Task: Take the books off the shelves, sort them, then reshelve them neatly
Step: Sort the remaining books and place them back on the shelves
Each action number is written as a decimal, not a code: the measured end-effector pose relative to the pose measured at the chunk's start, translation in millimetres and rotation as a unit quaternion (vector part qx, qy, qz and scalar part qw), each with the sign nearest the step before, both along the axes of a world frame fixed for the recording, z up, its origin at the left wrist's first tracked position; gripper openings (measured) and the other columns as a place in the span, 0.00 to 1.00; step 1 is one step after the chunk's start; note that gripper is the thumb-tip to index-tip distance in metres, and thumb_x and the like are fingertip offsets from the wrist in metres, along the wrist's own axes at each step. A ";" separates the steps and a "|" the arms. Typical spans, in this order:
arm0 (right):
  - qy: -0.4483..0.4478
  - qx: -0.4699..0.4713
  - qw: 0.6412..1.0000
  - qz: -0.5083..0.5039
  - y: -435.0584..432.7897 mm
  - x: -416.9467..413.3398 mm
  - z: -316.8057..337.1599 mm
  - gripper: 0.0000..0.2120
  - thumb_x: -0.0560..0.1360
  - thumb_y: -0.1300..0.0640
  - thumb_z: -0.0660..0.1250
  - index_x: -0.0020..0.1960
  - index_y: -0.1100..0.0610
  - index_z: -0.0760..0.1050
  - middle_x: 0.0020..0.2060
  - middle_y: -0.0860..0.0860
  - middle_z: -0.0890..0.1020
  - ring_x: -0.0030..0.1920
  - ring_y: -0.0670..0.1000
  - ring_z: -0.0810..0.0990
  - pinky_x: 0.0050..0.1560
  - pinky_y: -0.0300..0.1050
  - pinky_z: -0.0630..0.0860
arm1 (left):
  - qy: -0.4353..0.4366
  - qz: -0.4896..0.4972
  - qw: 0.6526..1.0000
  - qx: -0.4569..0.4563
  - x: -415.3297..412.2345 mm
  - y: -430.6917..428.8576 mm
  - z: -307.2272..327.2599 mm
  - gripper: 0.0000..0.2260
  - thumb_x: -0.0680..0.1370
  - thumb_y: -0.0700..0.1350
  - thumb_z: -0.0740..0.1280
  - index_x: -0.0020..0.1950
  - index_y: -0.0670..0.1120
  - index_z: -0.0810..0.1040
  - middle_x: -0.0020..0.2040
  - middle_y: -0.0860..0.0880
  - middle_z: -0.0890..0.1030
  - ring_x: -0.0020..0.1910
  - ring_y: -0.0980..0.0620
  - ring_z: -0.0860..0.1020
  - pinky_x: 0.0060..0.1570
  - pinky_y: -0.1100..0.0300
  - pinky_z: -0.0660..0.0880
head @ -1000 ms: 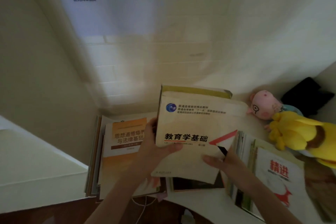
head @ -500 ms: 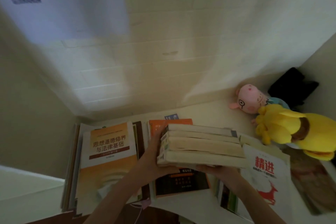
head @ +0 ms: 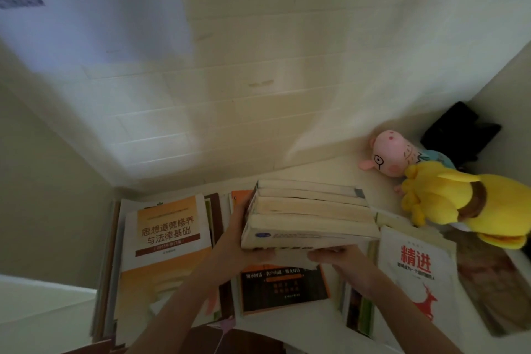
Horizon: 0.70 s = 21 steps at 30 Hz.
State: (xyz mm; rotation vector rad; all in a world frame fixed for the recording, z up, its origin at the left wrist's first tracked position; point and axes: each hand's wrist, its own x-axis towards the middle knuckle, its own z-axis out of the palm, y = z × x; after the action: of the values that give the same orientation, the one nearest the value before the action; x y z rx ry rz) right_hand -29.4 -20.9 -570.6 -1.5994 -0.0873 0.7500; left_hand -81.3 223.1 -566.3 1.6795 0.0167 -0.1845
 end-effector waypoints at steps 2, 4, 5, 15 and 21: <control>0.001 0.002 1.000 -0.011 0.5 -0.8 -2.0 0.26 0.64 0.59 0.75 0.62 0.54 0.78 0.57 0.53 0.82 0.60 0.54 0.79 0.64 0.59 0.73 | -0.007 0.007 1.000 0.001 -0.8 -2.9 -2.7 0.44 0.68 0.35 0.75 0.74 0.46 0.51 0.67 0.47 0.70 0.66 0.56 0.72 0.58 0.63 0.74; 0.008 0.006 1.000 -0.018 0.8 -3.4 -3.4 0.26 0.63 0.56 0.76 0.61 0.52 0.79 0.57 0.53 0.82 0.60 0.54 0.79 0.64 0.60 0.73 | -0.013 -0.001 1.000 0.001 -0.2 -3.4 -4.1 0.44 0.68 0.33 0.75 0.74 0.44 0.49 0.67 0.46 0.69 0.65 0.57 0.72 0.58 0.63 0.74; 0.009 0.006 1.000 -0.015 0.3 -4.6 -4.2 0.26 0.63 0.56 0.76 0.61 0.52 0.79 0.57 0.52 0.82 0.60 0.53 0.79 0.64 0.58 0.74 | -0.010 -0.004 1.000 0.001 1.7 -3.2 -4.3 0.44 0.67 0.31 0.75 0.73 0.43 0.50 0.66 0.47 0.70 0.64 0.59 0.73 0.56 0.65 0.74; -0.064 0.005 0.996 -0.057 2.9 14.1 13.0 0.22 0.66 0.66 0.75 0.58 0.53 0.76 0.50 0.45 0.85 0.53 0.44 0.82 0.49 0.38 0.79 | -0.023 0.081 0.996 0.003 27.0 -11.2 17.5 0.49 0.58 0.41 0.82 0.73 0.47 0.59 0.61 0.54 0.74 0.55 0.66 0.76 0.47 0.70 0.76; -0.039 0.031 0.996 -0.079 1.4 5.8 5.3 0.25 0.68 0.62 0.76 0.62 0.54 0.74 0.54 0.50 0.83 0.55 0.47 0.81 0.51 0.41 0.79 | 0.019 0.068 0.998 0.007 29.3 -10.0 16.4 0.54 0.55 0.51 0.82 0.75 0.49 0.56 0.62 0.51 0.74 0.57 0.63 0.76 0.48 0.68 0.77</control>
State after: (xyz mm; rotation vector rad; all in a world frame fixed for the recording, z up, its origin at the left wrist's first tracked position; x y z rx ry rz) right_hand -23.6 -19.5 -565.3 -1.5572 -0.0408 0.5577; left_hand -52.0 213.1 -549.9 1.6825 0.1600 -0.1146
